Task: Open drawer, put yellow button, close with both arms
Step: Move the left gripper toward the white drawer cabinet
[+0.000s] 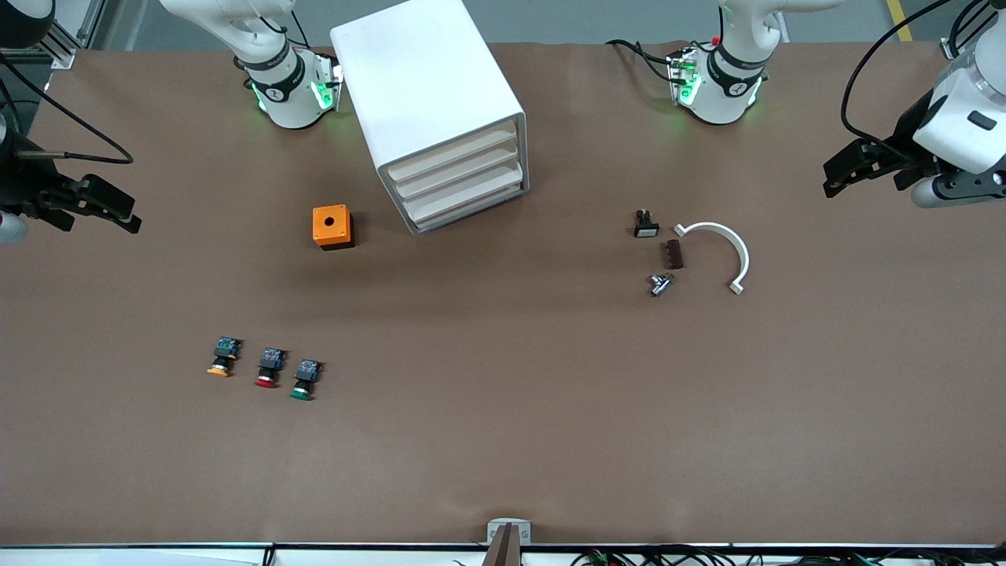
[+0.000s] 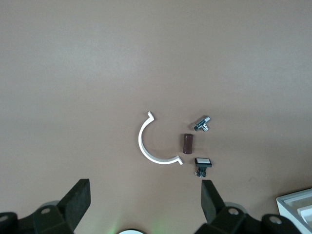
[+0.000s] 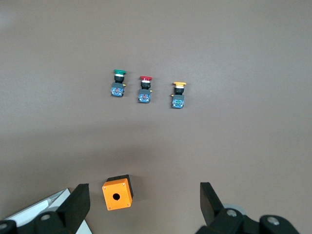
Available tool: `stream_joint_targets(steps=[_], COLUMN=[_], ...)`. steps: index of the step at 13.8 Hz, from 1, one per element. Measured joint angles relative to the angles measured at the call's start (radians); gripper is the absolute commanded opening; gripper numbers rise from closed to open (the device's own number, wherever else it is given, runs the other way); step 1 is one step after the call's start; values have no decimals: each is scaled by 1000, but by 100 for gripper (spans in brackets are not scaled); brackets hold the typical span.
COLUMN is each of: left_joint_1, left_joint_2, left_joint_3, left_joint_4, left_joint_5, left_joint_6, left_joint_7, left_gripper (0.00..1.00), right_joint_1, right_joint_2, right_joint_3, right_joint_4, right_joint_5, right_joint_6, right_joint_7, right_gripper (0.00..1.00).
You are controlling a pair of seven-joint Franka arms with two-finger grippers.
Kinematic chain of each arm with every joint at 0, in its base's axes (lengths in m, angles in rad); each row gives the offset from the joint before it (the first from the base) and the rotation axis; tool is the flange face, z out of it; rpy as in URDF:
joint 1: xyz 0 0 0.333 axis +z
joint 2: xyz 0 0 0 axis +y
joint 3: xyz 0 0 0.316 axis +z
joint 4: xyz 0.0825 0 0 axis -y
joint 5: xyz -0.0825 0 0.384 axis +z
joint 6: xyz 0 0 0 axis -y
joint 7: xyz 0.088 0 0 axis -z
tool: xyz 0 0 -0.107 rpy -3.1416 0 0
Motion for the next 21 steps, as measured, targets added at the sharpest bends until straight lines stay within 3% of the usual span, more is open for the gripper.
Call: stream_joint_targets(steps=[8,13,21], left_joint_1=[0,-30,-265], left_joint_2=[14,118,393], left_joint_3=[-4,-22,-34], left_joint_4=[1,11,124], left_joint_5=[0,0,-81], left_joint_6=[-7,-6,0], left_joint_7=[0,-34,-608], left_gripper=[100,100,100], right_joint_1=[0,0,0], right_joint_2=[0,0,0], right_joint_3=[0,0,-4], right_joint_4=[0,0,-3], right_joint_5=[0,0,0], right_joint_6=[0,0,2], right_joint_7=[0,0,1], right_gripper=[100,100,100])
